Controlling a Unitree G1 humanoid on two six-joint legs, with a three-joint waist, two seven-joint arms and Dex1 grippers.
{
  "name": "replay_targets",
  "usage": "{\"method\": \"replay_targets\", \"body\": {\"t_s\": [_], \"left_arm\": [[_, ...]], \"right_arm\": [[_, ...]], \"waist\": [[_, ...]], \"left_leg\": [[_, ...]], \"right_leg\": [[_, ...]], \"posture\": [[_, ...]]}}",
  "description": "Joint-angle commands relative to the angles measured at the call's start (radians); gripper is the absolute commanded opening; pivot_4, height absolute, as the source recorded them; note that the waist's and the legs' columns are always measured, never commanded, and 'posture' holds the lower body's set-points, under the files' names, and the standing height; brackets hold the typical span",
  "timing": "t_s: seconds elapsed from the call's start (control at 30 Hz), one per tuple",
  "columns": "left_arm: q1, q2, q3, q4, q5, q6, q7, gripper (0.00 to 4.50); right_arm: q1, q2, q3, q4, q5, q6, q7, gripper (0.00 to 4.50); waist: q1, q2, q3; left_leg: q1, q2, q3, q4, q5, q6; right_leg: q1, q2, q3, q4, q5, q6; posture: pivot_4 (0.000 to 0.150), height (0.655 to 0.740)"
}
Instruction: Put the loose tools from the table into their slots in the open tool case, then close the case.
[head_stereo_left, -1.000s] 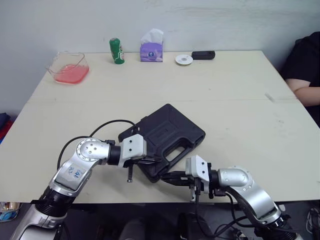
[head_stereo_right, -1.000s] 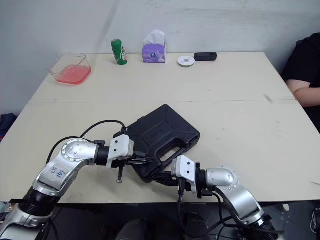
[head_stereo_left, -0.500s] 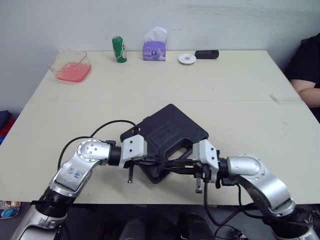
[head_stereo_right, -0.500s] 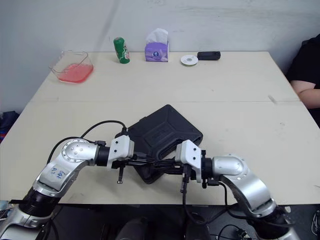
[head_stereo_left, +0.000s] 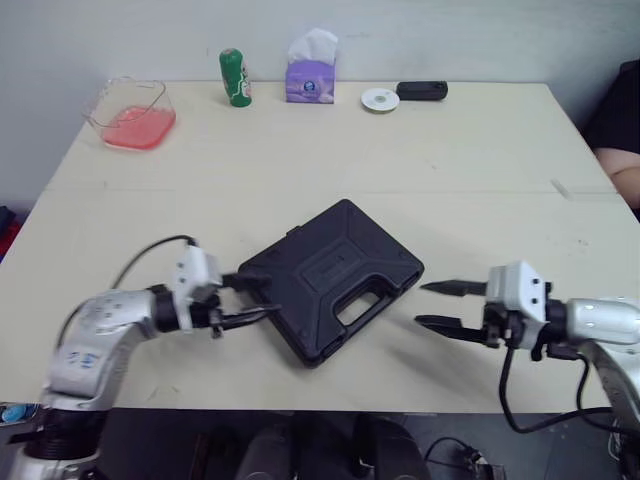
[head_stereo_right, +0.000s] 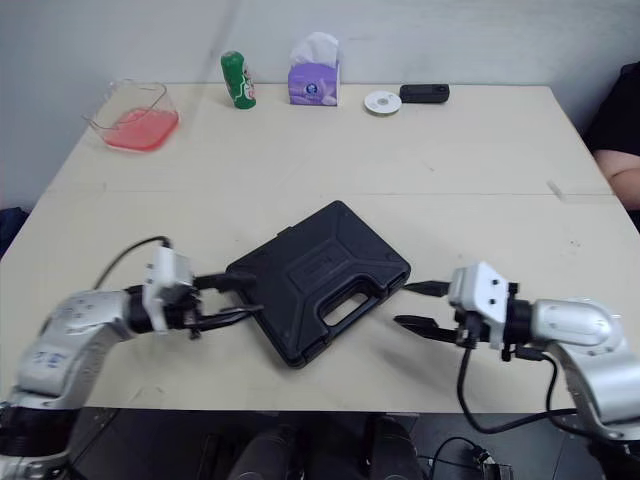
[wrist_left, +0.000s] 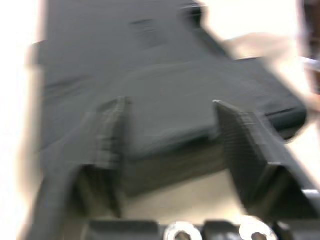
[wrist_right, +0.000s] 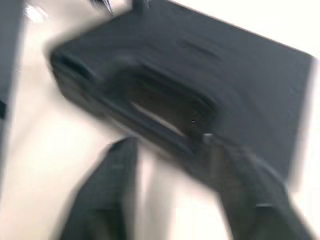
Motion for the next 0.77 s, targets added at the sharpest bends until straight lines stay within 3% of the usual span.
{"method": "replay_targets", "body": {"t_s": [0.03,0.27,0.43,0.77], "left_arm": [[0.122,0.069,0.176,0.018,0.037,-0.013,0.025,4.49],[0.285,0.112,0.378,0.092,0.083,-0.075,0.045,4.49],[0.341,0.111,0.456,0.11,0.106,-0.129,0.049,4.49],[0.264,0.098,0.4,0.125,0.125,-0.192,0.081,4.49]], "right_arm": [[-0.008,-0.063,-0.106,0.125,-0.046,-0.114,0.032,4.45],[-0.208,-0.174,-0.13,0.464,-0.127,-0.283,0.052,4.45],[-0.322,-0.205,-0.087,0.589,-0.147,-0.33,0.079,4.45],[-0.429,-0.118,0.009,0.658,-0.175,-0.388,0.054,4.45]], "waist": [[-0.002,-0.001,0.001],[0.002,-0.005,0.014],[-0.001,-0.004,0.015],[-0.002,-0.003,0.015]], "left_leg": [[0.0,0.0,0.0,0.0,0.0,0.0],[0.0,-0.003,0.003,0.003,0.0,0.004],[0.0,-0.003,0.001,0.002,0.0,0.002],[0.0,-0.003,0.003,0.003,0.001,0.002]], "right_leg": [[0.0,0.0,-0.001,-0.001,0.0,0.0],[0.001,-0.005,-0.002,-0.004,0.004,0.006],[0.0,-0.005,0.001,-0.003,0.003,0.005],[0.0,-0.004,0.0,0.001,0.003,0.005]], "posture": [[0.15,0.74],[0.15,0.74],[0.15,0.74],[0.15,0.74]]}}
